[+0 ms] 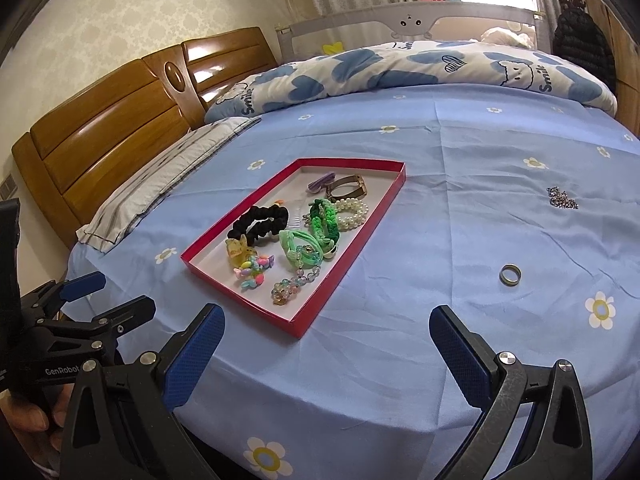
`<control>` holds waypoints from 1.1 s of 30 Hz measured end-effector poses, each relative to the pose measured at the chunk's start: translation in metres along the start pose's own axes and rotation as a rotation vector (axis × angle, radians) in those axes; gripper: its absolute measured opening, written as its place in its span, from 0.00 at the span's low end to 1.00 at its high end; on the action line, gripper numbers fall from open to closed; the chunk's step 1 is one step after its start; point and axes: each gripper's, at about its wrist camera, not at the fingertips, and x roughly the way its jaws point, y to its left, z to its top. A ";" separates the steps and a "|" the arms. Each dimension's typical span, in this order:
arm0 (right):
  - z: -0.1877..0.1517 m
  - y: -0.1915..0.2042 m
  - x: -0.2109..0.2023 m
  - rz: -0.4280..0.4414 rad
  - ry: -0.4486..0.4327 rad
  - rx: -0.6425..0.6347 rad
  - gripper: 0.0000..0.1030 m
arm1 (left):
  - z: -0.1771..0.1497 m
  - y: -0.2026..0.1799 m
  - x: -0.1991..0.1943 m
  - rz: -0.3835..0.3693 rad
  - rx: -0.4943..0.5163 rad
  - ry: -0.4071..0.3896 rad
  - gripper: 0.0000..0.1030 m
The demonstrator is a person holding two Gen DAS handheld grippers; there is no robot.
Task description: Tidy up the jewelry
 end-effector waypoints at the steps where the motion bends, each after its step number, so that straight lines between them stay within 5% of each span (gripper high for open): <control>1: 0.000 0.000 0.000 0.001 0.000 0.000 1.00 | 0.000 0.000 0.000 -0.001 -0.001 0.000 1.00; 33: -0.001 0.004 -0.004 0.011 -0.021 -0.017 1.00 | 0.000 -0.001 -0.006 0.002 0.002 -0.023 1.00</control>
